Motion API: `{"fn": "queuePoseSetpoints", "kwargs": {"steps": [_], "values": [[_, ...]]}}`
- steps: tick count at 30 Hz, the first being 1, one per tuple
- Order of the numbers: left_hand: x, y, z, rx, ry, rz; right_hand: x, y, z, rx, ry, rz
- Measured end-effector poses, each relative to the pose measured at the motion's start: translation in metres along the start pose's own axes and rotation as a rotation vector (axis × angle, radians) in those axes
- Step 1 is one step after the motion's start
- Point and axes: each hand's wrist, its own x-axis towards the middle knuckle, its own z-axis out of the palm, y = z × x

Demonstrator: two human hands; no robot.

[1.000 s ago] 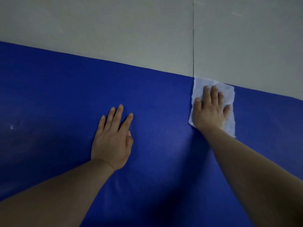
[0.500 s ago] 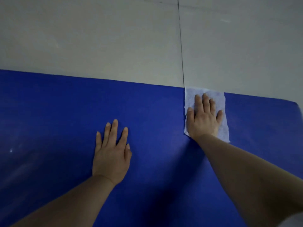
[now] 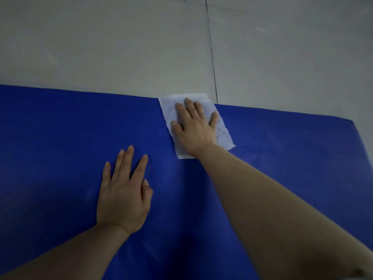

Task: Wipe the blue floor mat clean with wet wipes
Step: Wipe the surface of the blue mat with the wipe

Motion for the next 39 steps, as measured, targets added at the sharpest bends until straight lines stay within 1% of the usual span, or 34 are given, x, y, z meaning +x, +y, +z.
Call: {"fn": "queuePoseSetpoints", "kwargs": {"steps": [2, 5, 7, 8, 9, 10, 12, 14, 15, 16, 17, 18, 20, 22, 23, 24, 25, 26, 29, 30, 31, 32, 33, 34, 36, 37, 38, 39], "values": [[0.0, 0.0, -0.001, 0.0, -0.004, -0.001, 0.002, 0.03, -0.002, -0.01, 0.022, 0.092], [0.0, 0.0, 0.0, 0.014, -0.005, -0.004, -0.006, 0.085, -0.008, 0.006, 0.062, 0.364], [0.001, 0.0, 0.0, 0.034, -0.005, -0.002, -0.009, 0.098, -0.01, 0.052, 0.1, 0.524], [0.001, 0.0, 0.001, 0.04, -0.007, 0.0, -0.01, 0.092, -0.009, 0.041, 0.099, 0.557], [0.001, 0.0, 0.001, 0.043, -0.012, 0.001, -0.01, 0.08, -0.007, -0.001, 0.082, 0.543], [0.002, 0.0, 0.001, 0.044, -0.016, 0.001, -0.011, 0.065, -0.003, -0.05, 0.063, 0.475], [0.001, -0.001, 0.001, 0.048, -0.019, 0.001, -0.021, 0.023, 0.009, -0.119, 0.039, 0.213], [0.001, -0.001, 0.0, 0.055, -0.019, 0.005, -0.041, -0.012, 0.022, -0.135, 0.018, -0.067], [0.001, -0.001, -0.001, 0.06, -0.021, 0.006, -0.05, -0.018, 0.025, -0.136, 0.0, -0.155], [0.001, -0.001, -0.001, 0.062, -0.025, 0.005, -0.053, -0.014, 0.025, -0.134, -0.009, -0.194], [0.001, -0.001, 0.0, 0.06, -0.027, 0.002, -0.054, -0.003, 0.024, -0.117, 0.003, -0.175], [0.001, -0.002, 0.001, 0.054, -0.026, -0.002, -0.053, 0.013, 0.022, -0.096, 0.045, -0.098], [0.001, -0.001, 0.002, 0.036, -0.022, -0.005, -0.052, 0.053, 0.014, -0.047, 0.129, 0.176], [0.002, -0.001, 0.003, 0.022, -0.019, -0.003, -0.055, 0.078, 0.007, -0.005, 0.124, 0.441], [0.002, -0.001, 0.003, 0.021, -0.018, -0.003, -0.06, 0.077, 0.007, -0.017, 0.1, 0.506], [0.002, -0.001, 0.002, 0.02, -0.016, -0.004, -0.065, 0.068, 0.01, -0.05, 0.082, 0.511], [0.002, -0.001, 0.002, 0.019, -0.013, -0.006, -0.072, 0.053, 0.015, -0.071, 0.072, 0.453], [0.002, -0.001, 0.002, 0.019, -0.01, -0.005, -0.08, 0.033, 0.022, -0.071, 0.071, 0.348], [0.002, -0.001, 0.002, 0.015, -0.009, 0.0, -0.112, -0.015, 0.046, -0.065, 0.052, -0.085], [0.002, -0.002, 0.002, 0.015, -0.008, -0.001, -0.117, -0.013, 0.05, -0.083, 0.047, -0.157], [0.002, -0.002, 0.002, 0.014, -0.006, -0.004, -0.118, -0.003, 0.049, -0.093, 0.072, -0.14], [0.001, -0.002, 0.002, 0.014, -0.002, -0.009, -0.118, 0.014, 0.047, -0.102, 0.141, -0.052], [0.001, -0.001, 0.002, 0.012, 0.002, -0.014, -0.119, 0.034, 0.042, -0.103, 0.191, 0.077], [0.001, 0.0, 0.003, 0.01, 0.004, -0.016, -0.119, 0.054, 0.035, -0.09, 0.202, 0.227], [0.001, 0.0, 0.003, 0.006, 0.007, -0.011, -0.12, 0.078, 0.024, -0.021, 0.072, 0.483], [0.001, 0.0, 0.003, 0.007, 0.01, -0.009, -0.122, 0.078, 0.023, -0.018, 0.051, 0.545], [0.001, -0.001, 0.003, 0.008, 0.013, -0.008, -0.123, 0.07, 0.024, -0.022, 0.061, 0.562], [0.001, -0.001, 0.003, 0.009, 0.014, -0.01, -0.125, 0.054, 0.028, -0.02, 0.069, 0.527]]}}
